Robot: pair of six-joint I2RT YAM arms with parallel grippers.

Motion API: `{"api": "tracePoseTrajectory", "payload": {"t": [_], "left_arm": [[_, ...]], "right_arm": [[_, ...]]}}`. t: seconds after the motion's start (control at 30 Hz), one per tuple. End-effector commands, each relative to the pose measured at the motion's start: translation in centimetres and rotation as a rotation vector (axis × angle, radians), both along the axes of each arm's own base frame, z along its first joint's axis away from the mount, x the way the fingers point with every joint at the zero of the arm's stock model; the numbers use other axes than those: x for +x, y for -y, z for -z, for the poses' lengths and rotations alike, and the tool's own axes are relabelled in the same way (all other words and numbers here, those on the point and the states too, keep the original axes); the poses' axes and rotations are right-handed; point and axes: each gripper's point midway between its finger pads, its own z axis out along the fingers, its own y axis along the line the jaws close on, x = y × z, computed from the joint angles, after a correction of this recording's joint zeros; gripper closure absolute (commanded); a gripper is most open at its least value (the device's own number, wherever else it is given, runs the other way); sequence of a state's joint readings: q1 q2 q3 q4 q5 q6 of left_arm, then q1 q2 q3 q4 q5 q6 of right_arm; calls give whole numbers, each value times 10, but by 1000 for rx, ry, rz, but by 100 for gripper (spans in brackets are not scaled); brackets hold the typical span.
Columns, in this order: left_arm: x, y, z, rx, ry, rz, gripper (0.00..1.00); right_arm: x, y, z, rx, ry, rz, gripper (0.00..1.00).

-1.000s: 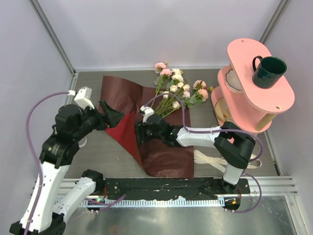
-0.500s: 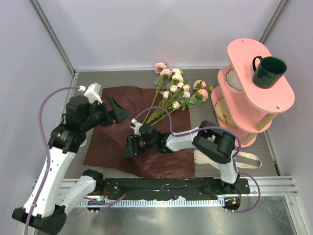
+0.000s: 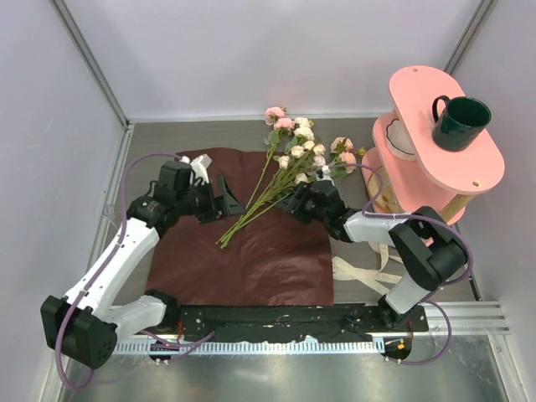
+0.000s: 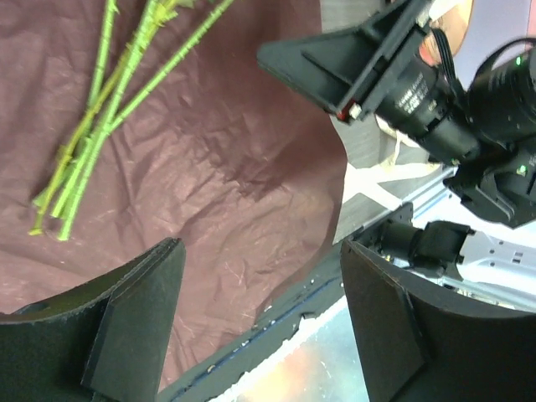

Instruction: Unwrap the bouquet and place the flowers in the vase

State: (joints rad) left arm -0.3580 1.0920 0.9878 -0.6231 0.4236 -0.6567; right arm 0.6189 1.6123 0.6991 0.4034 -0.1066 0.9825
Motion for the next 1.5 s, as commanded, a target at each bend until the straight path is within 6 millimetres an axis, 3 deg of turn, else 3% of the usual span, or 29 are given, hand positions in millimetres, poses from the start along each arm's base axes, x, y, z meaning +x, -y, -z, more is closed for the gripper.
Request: {"api": "tracePoseTrajectory", "payload": {"t": [0.0, 0.3, 0.7, 0.83, 0.97, 1.3, 1.4, 1.47], "left_arm": [[-11, 25, -10, -78, 52, 61, 21], [-33, 35, -5, -87, 56, 79, 21], [-42, 30, -9, -89, 72, 75, 21], [-43, 29, -7, -85, 69, 73, 21], [-44, 27, -8, -79, 73, 72, 21], [-47, 25, -12, -80, 79, 70, 21], [-48, 23, -14, -77, 85, 66, 21], [-49, 23, -17, -78, 90, 65, 21]], "right_arm": [[24, 9, -19, 63, 58, 135, 45], [67, 29, -6, 91, 81, 343, 50], [106, 51, 11, 73, 97, 440, 55], [118, 61, 15, 45, 92, 459, 62], [124, 68, 8, 15, 114, 466, 72], [130, 87, -31, -78, 191, 506, 99], [129, 95, -54, -104, 244, 522, 99], [126, 104, -79, -110, 297, 549, 99]]}}
